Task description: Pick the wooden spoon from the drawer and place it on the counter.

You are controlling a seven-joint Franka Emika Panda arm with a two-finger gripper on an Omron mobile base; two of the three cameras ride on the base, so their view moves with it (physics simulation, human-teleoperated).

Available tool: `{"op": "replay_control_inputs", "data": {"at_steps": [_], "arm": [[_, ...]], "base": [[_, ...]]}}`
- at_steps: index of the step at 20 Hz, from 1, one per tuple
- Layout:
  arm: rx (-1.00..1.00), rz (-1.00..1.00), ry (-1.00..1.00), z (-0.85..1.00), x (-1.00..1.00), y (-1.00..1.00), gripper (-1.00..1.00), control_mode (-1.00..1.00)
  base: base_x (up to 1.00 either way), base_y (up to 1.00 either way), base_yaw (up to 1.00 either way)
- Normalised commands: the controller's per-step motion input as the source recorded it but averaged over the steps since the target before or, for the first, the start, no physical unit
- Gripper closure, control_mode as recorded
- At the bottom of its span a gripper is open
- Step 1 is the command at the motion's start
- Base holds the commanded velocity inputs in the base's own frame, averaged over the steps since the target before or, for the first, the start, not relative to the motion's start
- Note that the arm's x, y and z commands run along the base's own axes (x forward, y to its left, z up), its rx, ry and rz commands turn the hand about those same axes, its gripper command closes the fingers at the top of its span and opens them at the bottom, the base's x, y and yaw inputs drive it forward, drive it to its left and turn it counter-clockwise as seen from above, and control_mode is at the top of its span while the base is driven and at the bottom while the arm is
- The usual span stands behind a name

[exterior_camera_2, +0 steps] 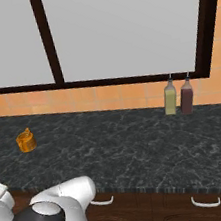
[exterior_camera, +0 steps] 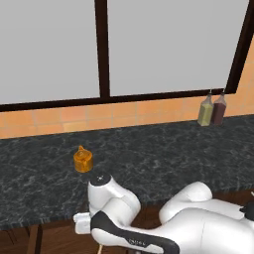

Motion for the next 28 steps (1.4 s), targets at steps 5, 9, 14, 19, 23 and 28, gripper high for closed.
{"op": "replay_control_inputs", "data": {"at_steps": [5,9,14,19,23,28], "arm": [[0.0,-0.19,-0.02,0.88,0.41,-0.71,1.0,-1.0],[0.0,-0.21,-0.06,0.77,0.24,-0.96,1.0,-1.0],[0.02,-0.19,0.0,0.59,0.55,-1.0,1.0,-1.0],[0.05,-0.18,0.0,0.57,0.77,-0.99,1.0,-1.0],[0.07,-0.1,0.0,0.22,1.0,-0.69,1.0,-1.0],[0.03,-0.03,0.0,0.0,0.98,-0.44,1.0,-1.0]], "base": [[0.0,0.0,0.0],[0.0,0.0,0.0],[0.0,0.0,0.0],[0.0,0.0,0.0],[0.0,0.0,0.0],[0.0,0.0,0.0]]}}
